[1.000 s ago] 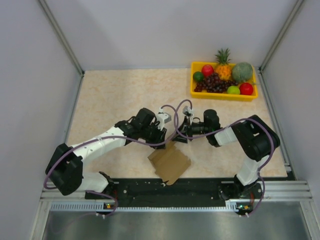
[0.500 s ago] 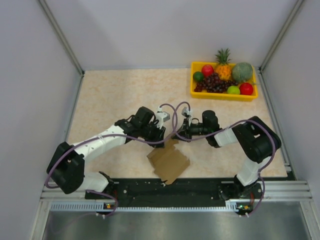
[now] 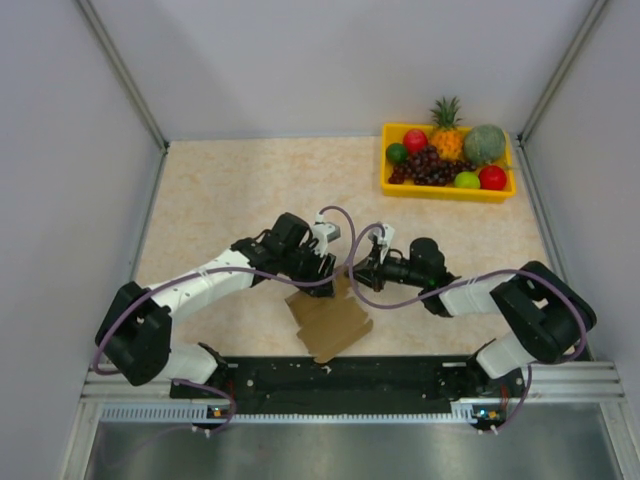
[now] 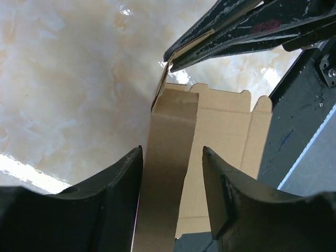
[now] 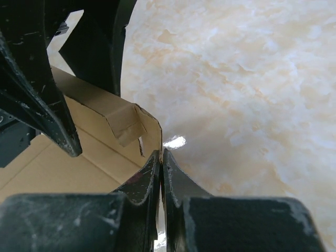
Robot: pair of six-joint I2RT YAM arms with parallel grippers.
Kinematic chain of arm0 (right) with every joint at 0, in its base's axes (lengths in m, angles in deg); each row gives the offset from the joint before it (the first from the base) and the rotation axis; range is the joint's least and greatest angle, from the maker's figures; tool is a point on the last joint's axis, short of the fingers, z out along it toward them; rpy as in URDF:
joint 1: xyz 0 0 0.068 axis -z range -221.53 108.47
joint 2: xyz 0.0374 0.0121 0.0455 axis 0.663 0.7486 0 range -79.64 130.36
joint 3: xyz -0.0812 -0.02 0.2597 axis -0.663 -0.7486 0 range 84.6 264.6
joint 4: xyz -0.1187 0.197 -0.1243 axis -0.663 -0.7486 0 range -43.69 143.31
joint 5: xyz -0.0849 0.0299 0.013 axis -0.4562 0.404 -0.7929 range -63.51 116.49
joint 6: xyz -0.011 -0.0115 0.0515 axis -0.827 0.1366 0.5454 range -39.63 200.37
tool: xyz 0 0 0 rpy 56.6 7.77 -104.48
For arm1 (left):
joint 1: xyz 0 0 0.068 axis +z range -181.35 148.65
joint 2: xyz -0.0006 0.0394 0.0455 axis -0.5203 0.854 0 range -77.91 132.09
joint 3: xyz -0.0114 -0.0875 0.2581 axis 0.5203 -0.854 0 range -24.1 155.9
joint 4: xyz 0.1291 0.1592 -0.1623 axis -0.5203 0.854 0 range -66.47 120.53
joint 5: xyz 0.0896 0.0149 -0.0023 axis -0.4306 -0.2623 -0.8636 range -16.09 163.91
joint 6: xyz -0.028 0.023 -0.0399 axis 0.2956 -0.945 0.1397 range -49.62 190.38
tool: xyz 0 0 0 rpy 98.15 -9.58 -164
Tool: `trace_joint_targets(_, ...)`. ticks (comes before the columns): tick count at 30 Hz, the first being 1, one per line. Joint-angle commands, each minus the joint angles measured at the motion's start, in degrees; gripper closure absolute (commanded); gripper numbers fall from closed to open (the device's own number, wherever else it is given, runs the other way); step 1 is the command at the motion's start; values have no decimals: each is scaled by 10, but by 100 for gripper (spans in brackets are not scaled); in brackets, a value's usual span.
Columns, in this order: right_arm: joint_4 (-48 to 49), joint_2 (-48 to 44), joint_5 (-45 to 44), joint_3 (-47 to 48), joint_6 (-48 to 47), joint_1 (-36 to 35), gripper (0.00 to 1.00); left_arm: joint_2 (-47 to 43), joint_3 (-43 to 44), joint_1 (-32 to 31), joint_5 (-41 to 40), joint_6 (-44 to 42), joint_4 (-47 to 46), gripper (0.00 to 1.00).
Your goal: Fold the paper box
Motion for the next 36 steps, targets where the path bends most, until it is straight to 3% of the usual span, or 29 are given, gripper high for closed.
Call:
trace_joint_targets(1,26,-20,-27,1,-19,-4,100,-7,4,-2,0,-13,-3,48)
trace_joint_targets(5,25,-18,-27,8,-16,-4,100,-25,-10,-5,-62,-13,-12,58)
trace_joint_targets(7,22,-19,-30,10,-18,-4,100,-47,-18,-9,-105,-12,-29,58)
trace_joint_targets(16,3,-25,-36,22,-32,-3,100,-76,-40,-22,-108,-5,-49,44)
trace_joint_targets(18,2,-25,-34,22,-35,-3,100,-97,-48,-21,-129,16,-52,36)
trace_joint_targets(24,33,-22,-38,9,-18,1,100,-137,-62,-12,-200,56,-38,29)
trace_joint_targets(27,52,-24,-40,4,-7,2,100,-159,-88,-10,-216,76,-53,20)
trace_joint_targets(33,92,-15,-27,-3,19,16,100,-250,-159,2,-284,128,-88,18)
trace_joint_targets(36,129,-4,-7,-11,48,30,100,-301,-202,26,-275,159,-124,16)
